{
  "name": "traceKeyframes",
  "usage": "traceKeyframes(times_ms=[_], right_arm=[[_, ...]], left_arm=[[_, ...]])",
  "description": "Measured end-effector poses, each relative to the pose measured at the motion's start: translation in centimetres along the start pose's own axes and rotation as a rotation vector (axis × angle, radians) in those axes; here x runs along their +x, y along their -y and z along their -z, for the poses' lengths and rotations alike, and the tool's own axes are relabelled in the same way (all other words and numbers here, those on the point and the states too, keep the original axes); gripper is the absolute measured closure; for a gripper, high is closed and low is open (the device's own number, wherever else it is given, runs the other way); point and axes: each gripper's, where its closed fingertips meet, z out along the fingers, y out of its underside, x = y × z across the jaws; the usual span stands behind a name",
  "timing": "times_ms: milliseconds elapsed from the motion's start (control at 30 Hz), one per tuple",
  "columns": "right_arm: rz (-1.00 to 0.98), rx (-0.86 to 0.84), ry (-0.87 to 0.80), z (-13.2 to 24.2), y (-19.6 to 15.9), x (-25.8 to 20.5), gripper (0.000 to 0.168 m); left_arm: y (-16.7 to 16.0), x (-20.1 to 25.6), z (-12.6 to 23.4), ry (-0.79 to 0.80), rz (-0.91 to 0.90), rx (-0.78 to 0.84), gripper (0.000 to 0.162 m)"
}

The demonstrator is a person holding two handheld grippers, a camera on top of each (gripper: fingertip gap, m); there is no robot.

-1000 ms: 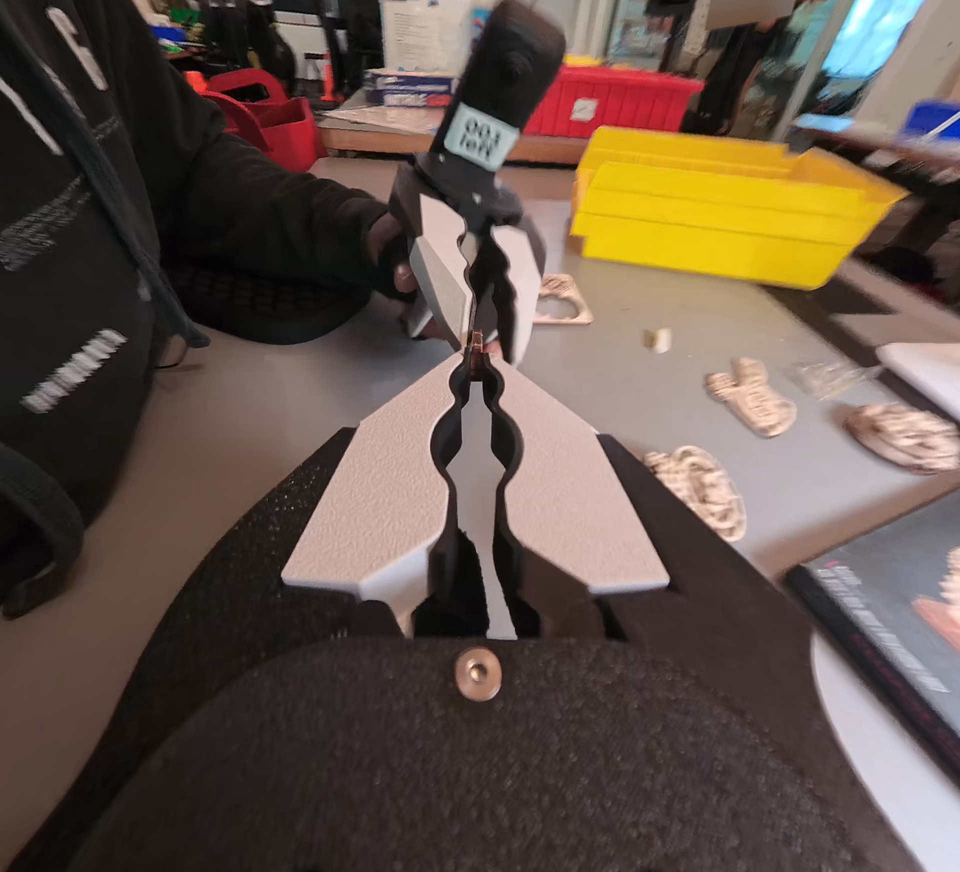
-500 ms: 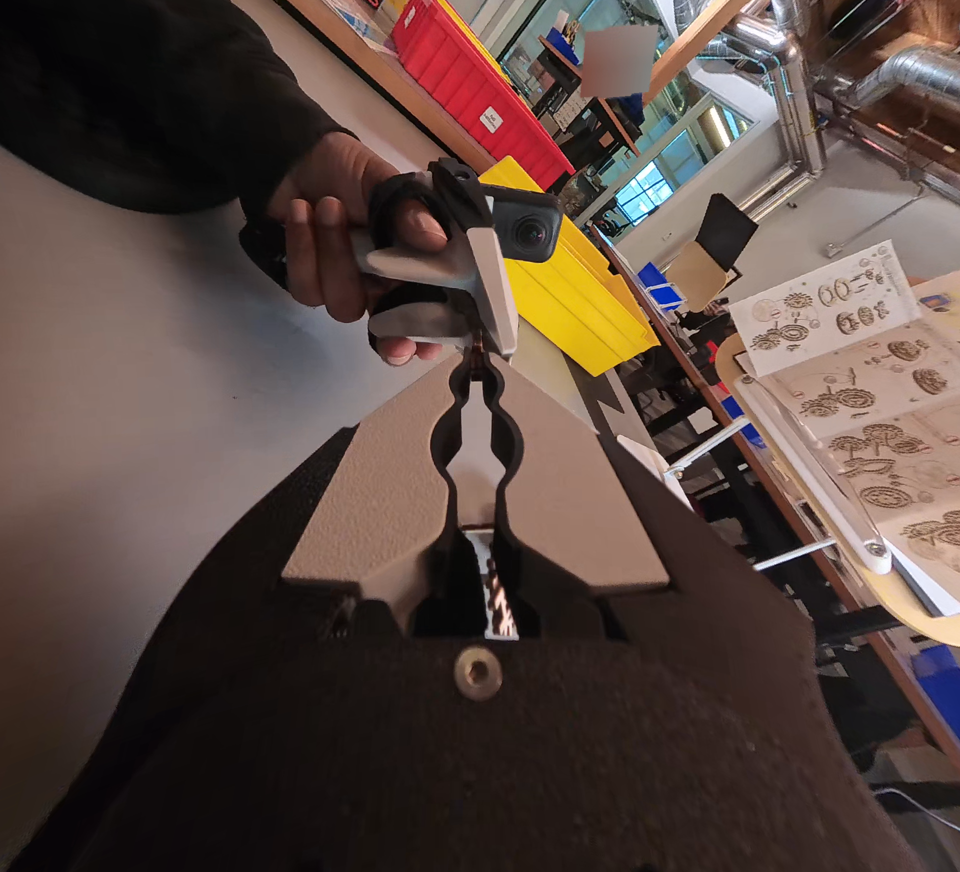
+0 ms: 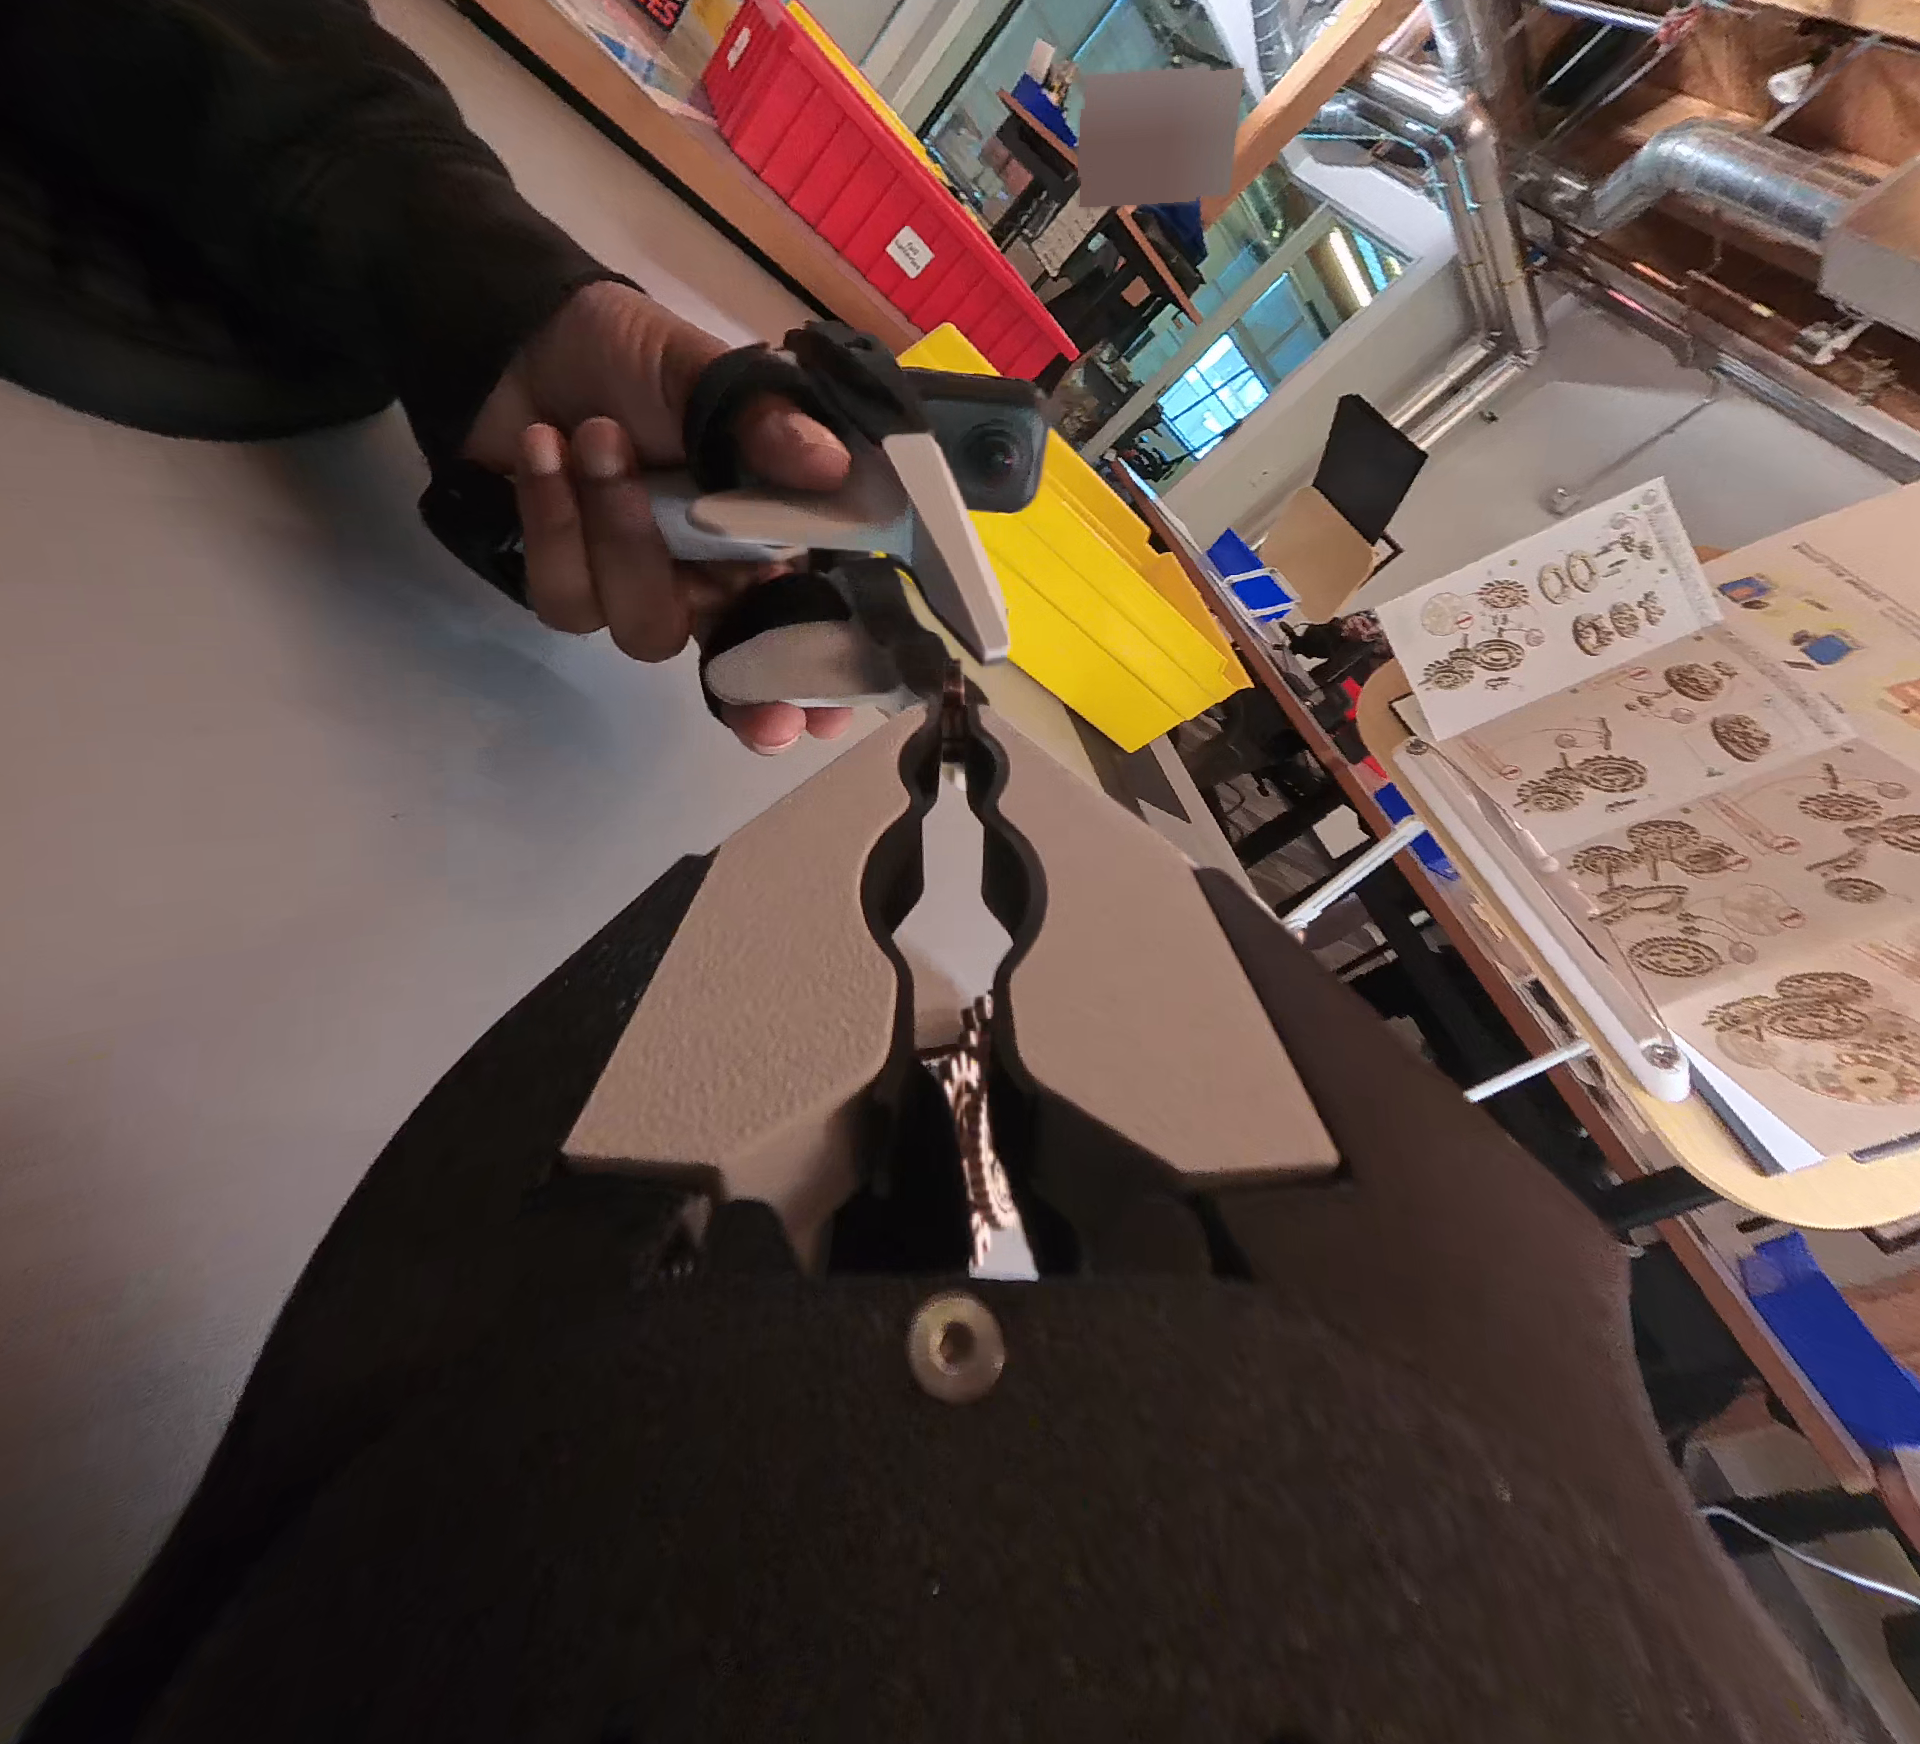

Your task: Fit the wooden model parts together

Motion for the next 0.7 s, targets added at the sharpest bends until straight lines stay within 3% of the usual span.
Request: traceKeyframes(times_ms=[100,233,533,700], right_arm=[[-0.005,-0.001,-0.013,-0.1,0.0,0.2,0.166],[0.006,-0.002,-0.003,-0.3,0.0,-0.3,0.167],[-0.010,-0.015,0.008,-0.5,-0.4,-0.5,0.166],[-0.118,-0.019,0.056,-0.6,-0.7,-0.9,0.160]], left_arm=[[-0.1,0.1,-0.3,-0.008,-0.004,-0.007,0.140],[-0.2,0.6,-0.8,-0.016,-0.047,-0.013,0.161],[-0.3,0.7,-0.6,-0.012,-0.095,-0.026,0.162],[-0.4,1.1,-0.4,0.025,-0.313,-0.073,0.162]])
